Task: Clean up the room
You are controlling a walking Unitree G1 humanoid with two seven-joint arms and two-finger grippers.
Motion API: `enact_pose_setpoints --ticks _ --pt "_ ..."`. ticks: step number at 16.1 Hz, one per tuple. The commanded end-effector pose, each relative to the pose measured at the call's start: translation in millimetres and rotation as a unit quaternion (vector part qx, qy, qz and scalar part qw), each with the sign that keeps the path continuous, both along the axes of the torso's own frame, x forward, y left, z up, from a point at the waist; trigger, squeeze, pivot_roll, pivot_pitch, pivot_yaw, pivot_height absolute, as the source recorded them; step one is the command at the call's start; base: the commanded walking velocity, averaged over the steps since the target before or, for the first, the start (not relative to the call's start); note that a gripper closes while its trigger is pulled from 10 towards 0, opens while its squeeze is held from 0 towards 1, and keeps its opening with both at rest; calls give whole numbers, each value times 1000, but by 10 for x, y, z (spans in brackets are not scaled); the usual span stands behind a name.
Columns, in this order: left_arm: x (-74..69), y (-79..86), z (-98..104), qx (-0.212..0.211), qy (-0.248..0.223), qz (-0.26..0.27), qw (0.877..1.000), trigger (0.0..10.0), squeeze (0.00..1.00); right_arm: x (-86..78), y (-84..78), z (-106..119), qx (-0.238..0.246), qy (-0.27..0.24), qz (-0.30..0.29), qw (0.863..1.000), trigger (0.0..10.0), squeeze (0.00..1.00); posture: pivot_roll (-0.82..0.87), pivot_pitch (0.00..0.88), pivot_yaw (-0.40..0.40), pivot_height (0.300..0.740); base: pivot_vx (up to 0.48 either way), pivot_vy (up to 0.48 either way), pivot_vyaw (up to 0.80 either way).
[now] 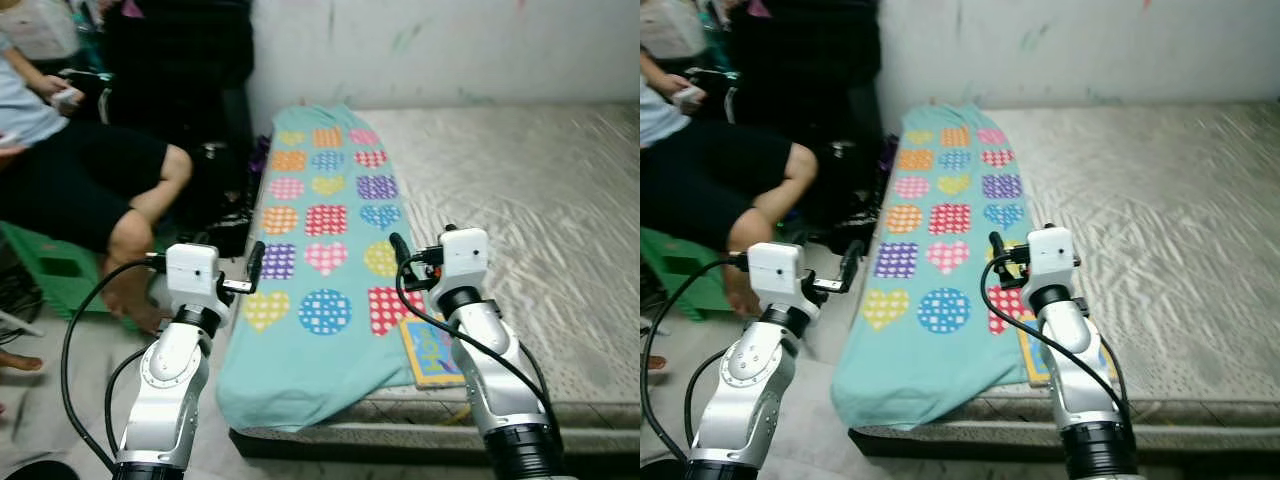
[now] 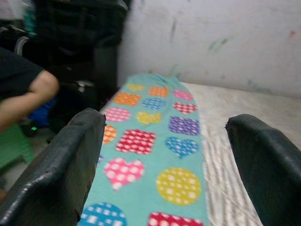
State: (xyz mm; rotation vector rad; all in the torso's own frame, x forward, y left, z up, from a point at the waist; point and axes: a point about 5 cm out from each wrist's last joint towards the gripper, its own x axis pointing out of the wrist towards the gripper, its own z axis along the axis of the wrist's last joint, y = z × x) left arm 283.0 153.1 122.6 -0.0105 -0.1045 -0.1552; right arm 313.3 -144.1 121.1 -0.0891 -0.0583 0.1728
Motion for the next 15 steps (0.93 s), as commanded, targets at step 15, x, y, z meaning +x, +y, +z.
enact_pose_setpoints --ticks 15 --pt "19 -8 9 2 1 -19 1000 10000 0 24 70 50 3 -8 4 1000 10000 0 -39 0 36 740 189 0 144"
